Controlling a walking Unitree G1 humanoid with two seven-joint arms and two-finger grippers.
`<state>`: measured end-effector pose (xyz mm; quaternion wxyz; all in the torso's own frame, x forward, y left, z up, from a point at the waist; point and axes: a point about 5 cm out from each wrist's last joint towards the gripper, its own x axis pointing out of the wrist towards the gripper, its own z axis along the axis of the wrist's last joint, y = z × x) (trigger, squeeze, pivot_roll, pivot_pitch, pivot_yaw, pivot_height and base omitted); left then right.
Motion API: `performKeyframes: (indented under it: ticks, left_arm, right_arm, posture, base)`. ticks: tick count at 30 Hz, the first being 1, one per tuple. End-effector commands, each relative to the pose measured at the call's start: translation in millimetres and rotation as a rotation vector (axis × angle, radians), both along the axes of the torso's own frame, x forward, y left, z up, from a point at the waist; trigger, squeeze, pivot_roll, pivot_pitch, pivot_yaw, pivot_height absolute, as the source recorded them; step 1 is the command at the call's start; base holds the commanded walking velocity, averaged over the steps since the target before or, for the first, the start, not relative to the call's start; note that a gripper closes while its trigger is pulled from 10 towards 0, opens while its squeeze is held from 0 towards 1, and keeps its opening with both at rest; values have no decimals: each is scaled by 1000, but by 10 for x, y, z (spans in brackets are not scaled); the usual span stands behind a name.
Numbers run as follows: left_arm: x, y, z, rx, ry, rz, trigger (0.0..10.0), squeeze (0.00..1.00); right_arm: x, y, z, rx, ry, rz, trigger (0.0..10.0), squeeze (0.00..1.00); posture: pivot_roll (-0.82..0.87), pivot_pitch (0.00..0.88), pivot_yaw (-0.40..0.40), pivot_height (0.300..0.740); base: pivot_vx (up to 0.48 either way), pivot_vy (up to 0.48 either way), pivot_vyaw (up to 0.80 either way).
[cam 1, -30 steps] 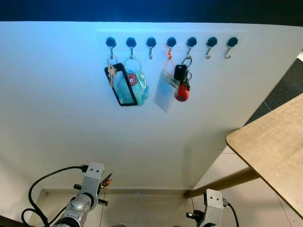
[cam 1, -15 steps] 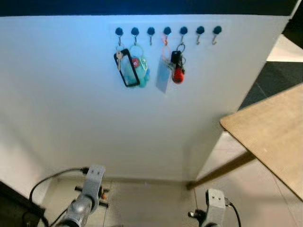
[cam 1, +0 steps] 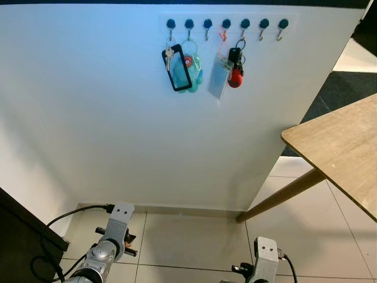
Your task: Hang keys on a hook
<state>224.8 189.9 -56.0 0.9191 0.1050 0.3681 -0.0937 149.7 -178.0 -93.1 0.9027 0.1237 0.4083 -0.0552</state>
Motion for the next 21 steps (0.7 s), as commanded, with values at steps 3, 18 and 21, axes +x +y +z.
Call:
performKeyframes:
  ticks: [3,18,21]
  left_arm:
    - [14,-50,-3,0,2,-2,10000,0]
    - [217,65,149,17,-106,207,10000,0]
    - [430,-2,332,-13,-212,141,10000,0]
  right_arm:
    - [11,-18,4,-1,2,-8,10000,0]
    - [228,-126,121,-41,-82,-2,10000,0]
    - [375,-160,212,-64,-150,15,10000,0]
  posture:
    - [53,29,5,740]
    - [39,28,4,740]
    - [31,31,2,740]
  base:
    - [0,-480,0]
    - [0,-20,0]
    - [0,0,0]
